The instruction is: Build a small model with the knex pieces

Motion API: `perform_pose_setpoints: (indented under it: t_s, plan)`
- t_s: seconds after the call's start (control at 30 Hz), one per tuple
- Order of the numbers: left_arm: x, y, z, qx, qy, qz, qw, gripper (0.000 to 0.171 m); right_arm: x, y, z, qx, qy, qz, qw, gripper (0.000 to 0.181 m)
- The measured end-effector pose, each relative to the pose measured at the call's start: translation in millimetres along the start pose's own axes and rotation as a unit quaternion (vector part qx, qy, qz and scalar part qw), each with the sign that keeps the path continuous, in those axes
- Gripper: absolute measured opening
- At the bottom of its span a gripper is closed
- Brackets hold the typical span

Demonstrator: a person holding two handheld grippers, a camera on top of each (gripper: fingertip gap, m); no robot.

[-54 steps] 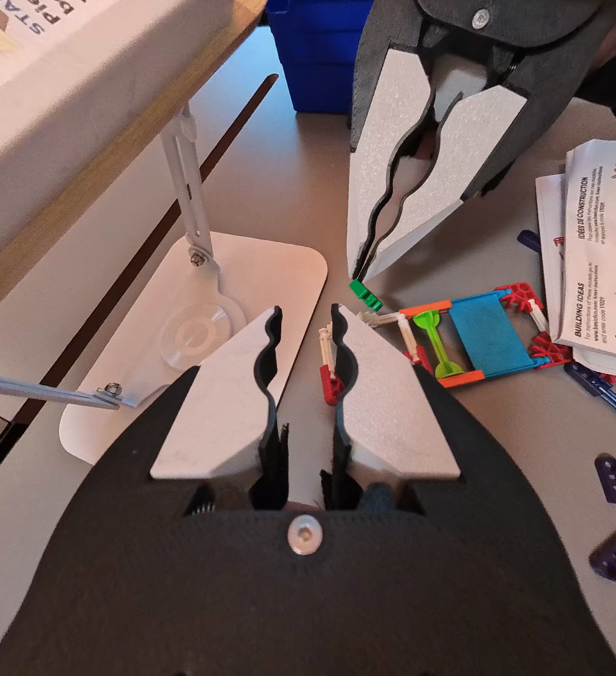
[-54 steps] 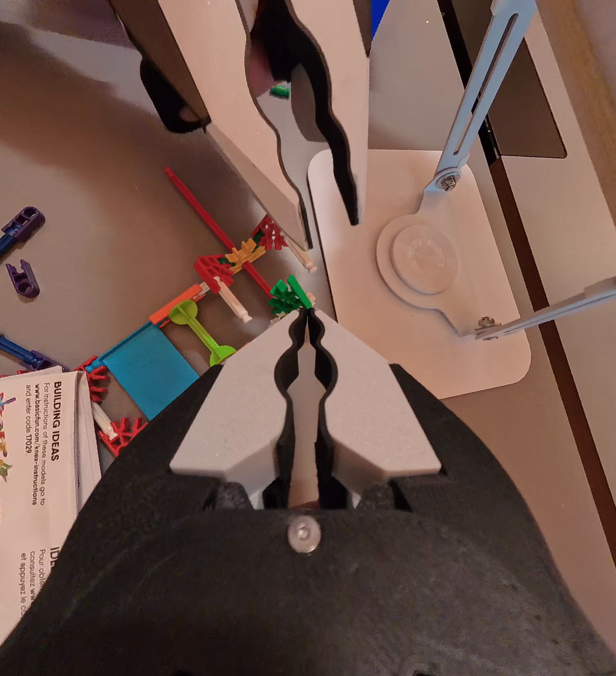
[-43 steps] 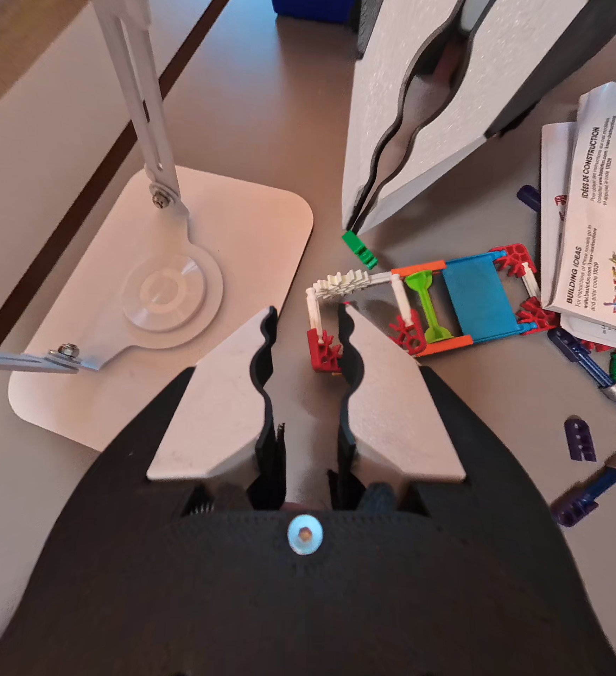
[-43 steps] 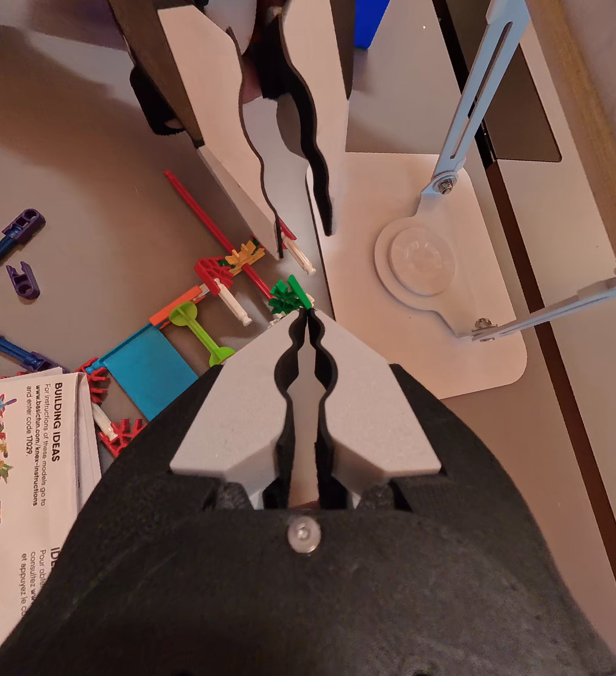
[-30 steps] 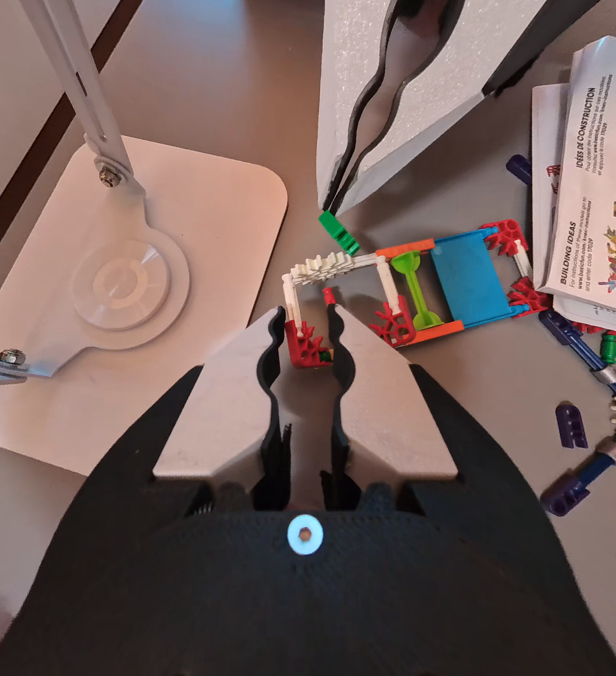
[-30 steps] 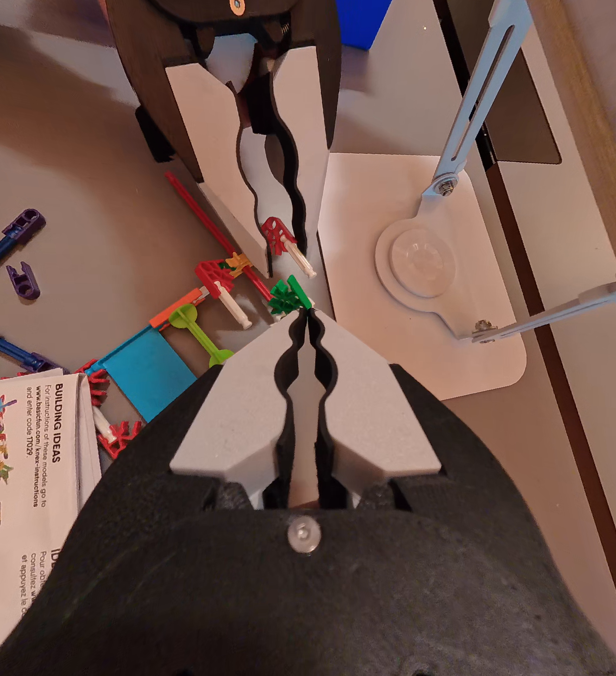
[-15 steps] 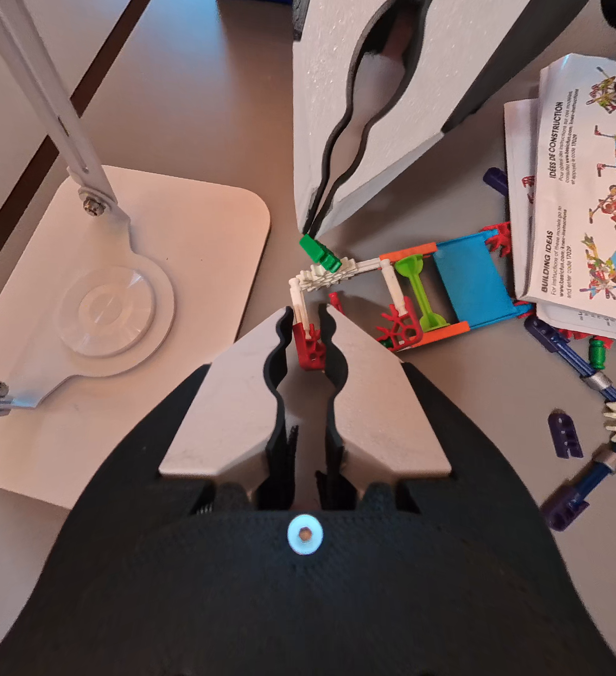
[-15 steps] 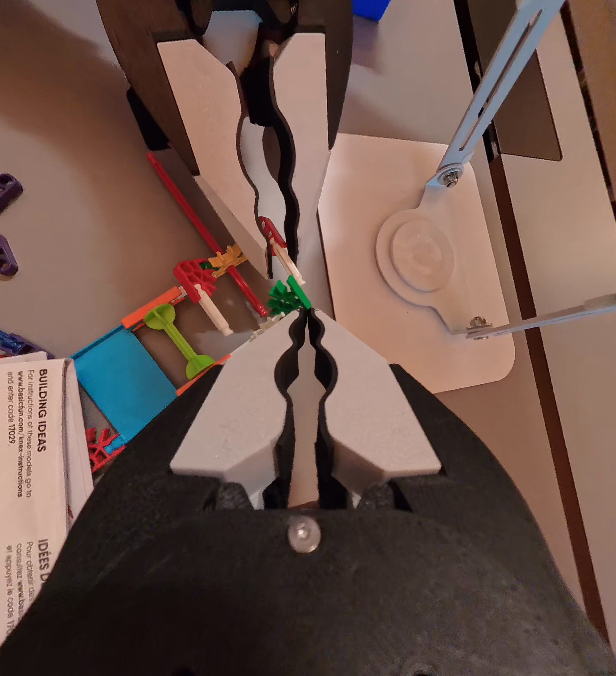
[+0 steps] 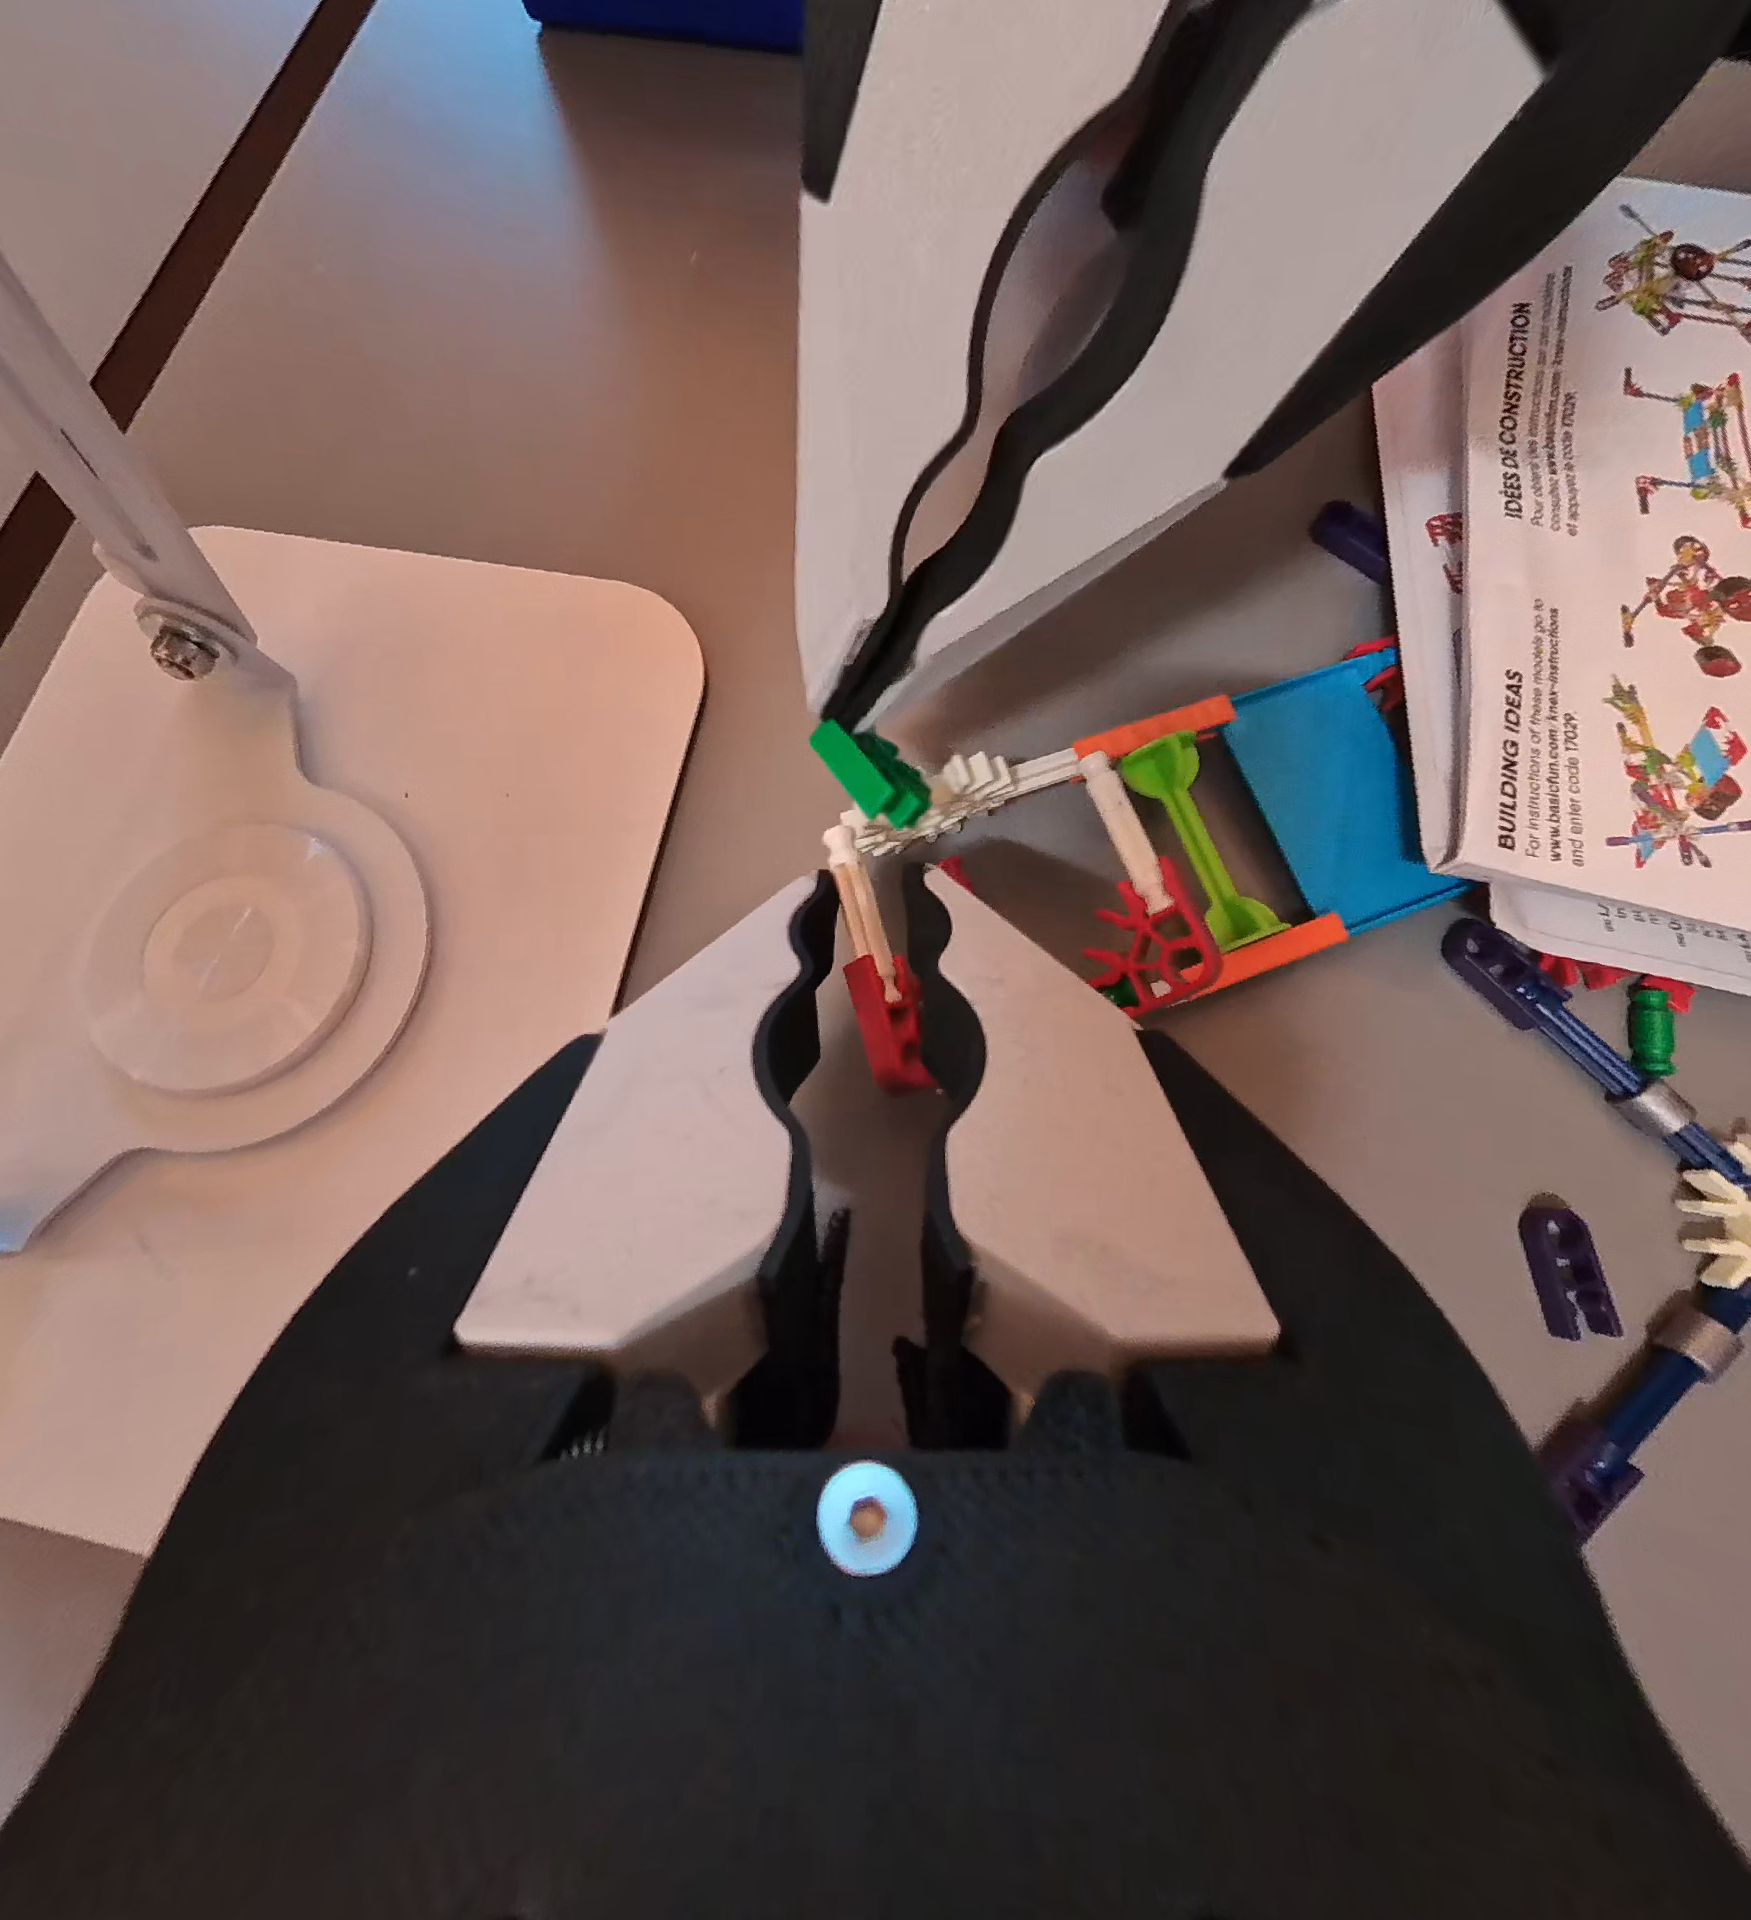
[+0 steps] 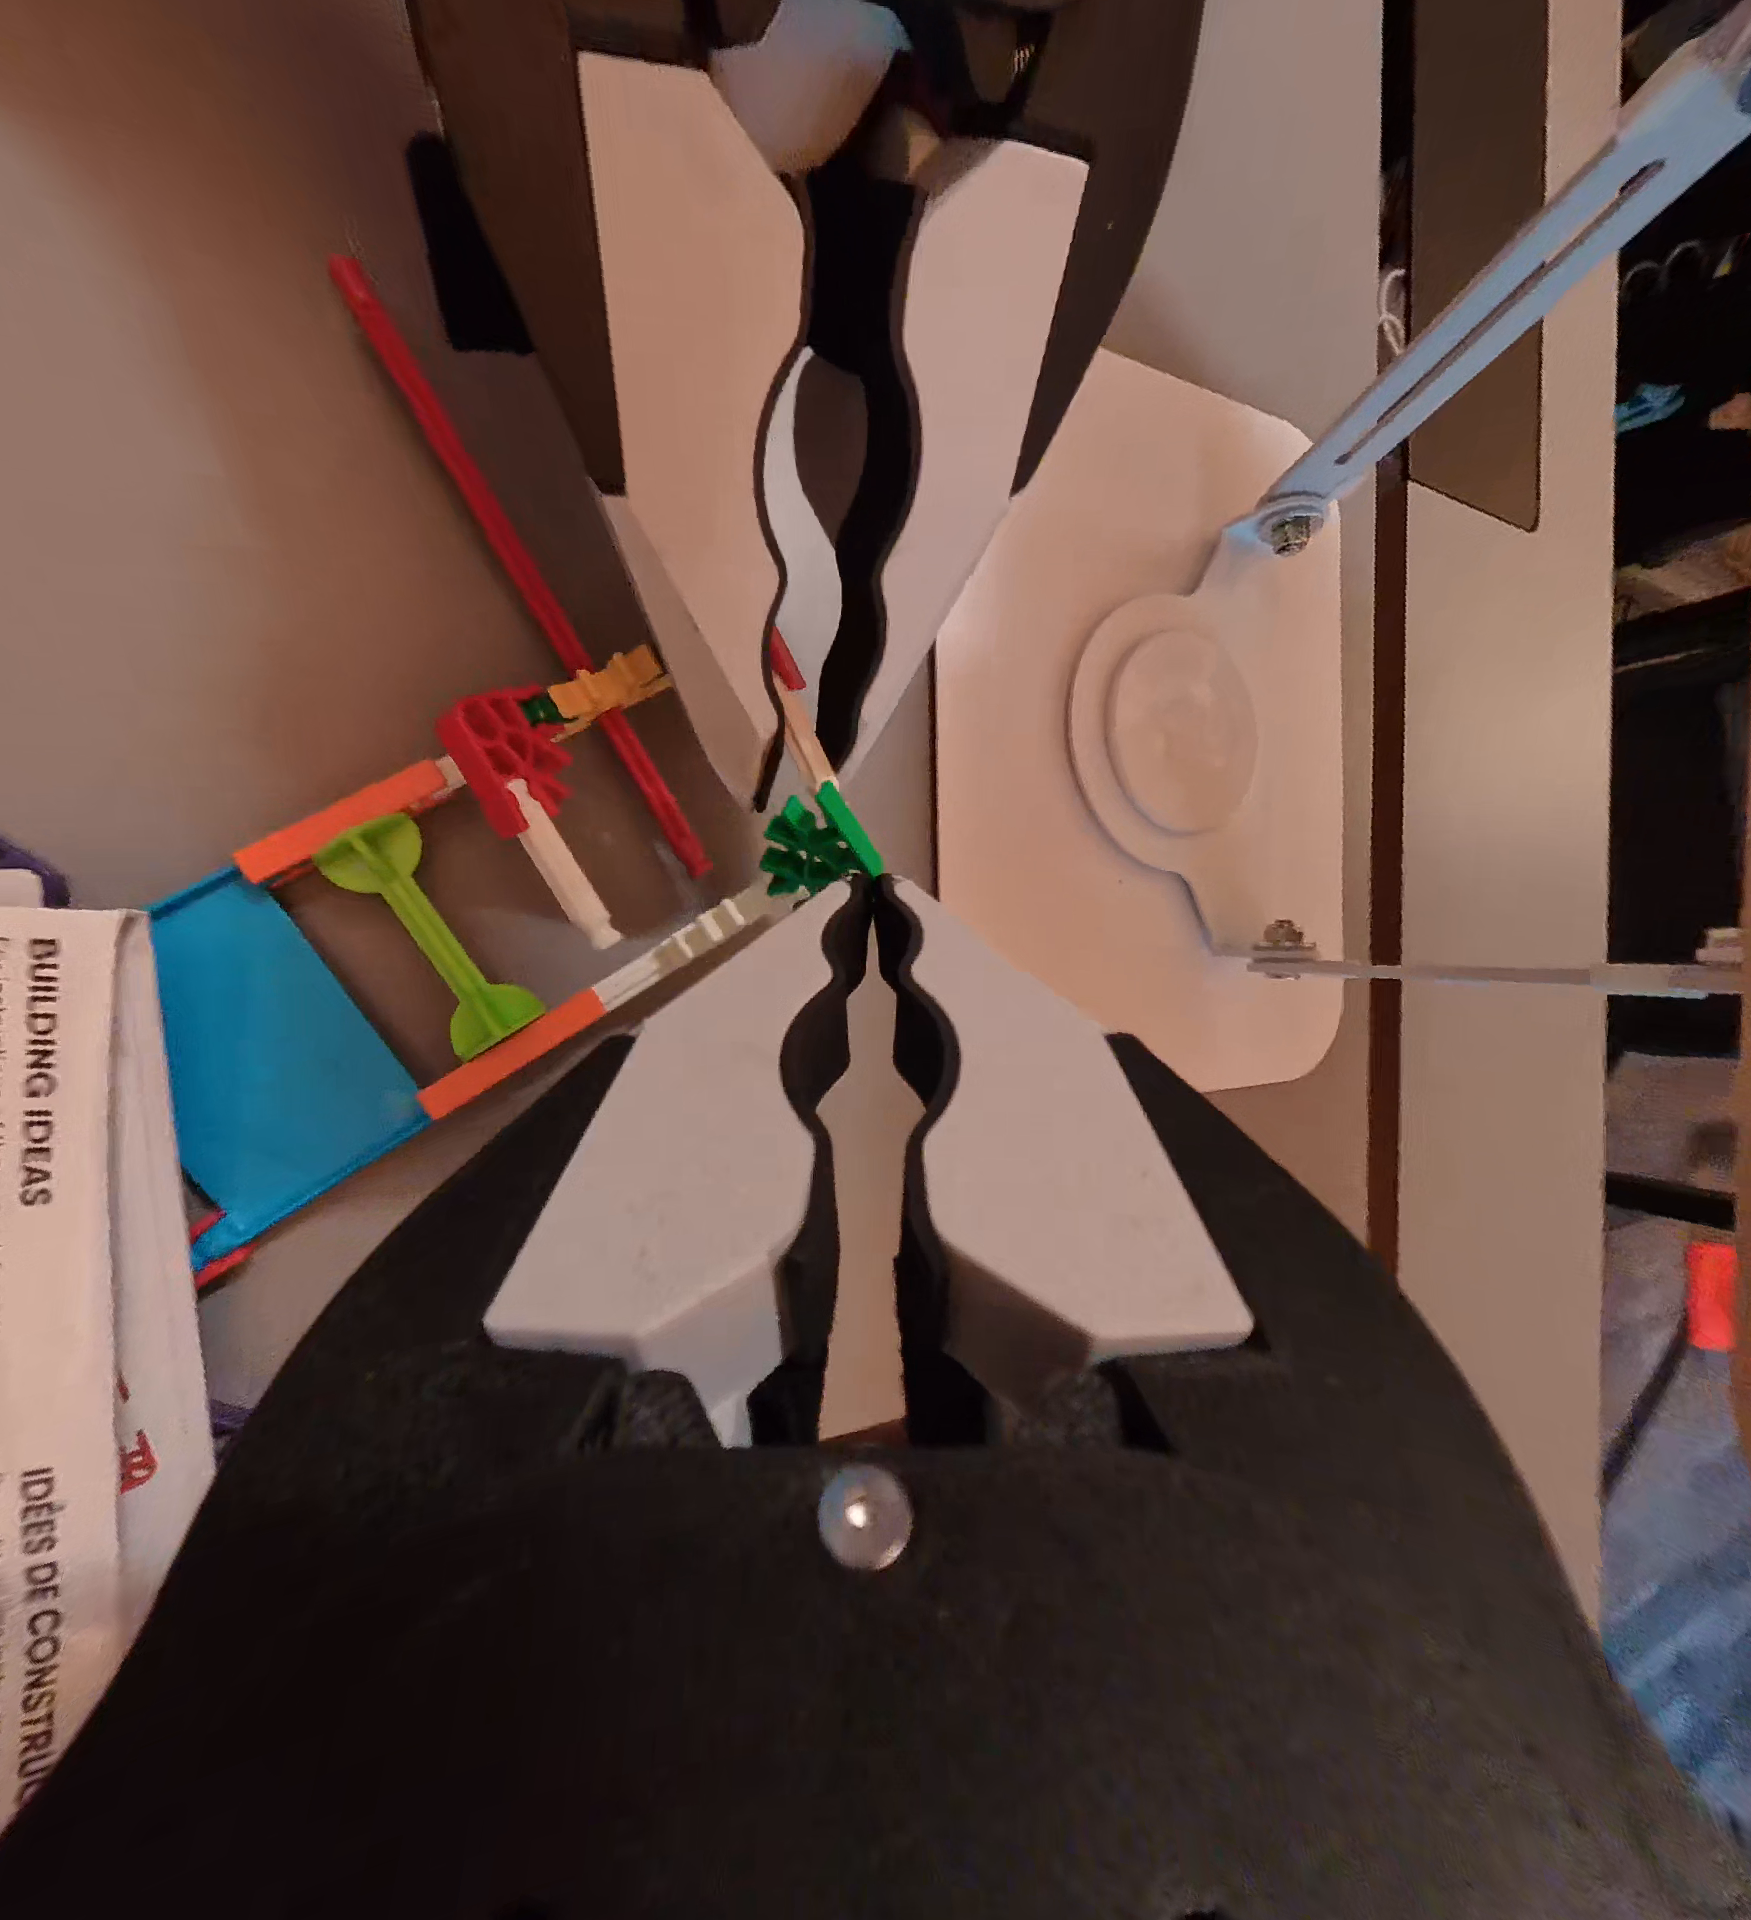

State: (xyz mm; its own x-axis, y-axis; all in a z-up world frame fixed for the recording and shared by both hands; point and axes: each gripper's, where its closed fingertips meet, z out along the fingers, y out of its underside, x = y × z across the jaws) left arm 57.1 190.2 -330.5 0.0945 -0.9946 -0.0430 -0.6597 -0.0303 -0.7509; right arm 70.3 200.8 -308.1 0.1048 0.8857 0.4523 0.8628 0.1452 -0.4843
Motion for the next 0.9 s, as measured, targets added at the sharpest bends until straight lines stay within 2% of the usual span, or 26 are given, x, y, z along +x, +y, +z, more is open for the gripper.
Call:
perform_pose_setpoints:
  t_s: [0.27, 0.6, 0.9]
  plan:
    - [0, 3, 1, -0.006, 0.004, -0.017, 1.0, 0.014, 1, -1, 4, -0.025, 0.028, -0.041, 0.998, 0.0]
    - [0, 10, -5, -0.034, 0.015, -0.07, 0.997, 0.017, 8, -13, 7, -0.001, 0.058, -0.035, 0.998, 0.0]
    - [0, 14, -7, -0.048, 0.009, -0.062, 0.997, 0.009, 2, -12, 13, -0.013, 0.054, -0.049, 0.997, 0.0]
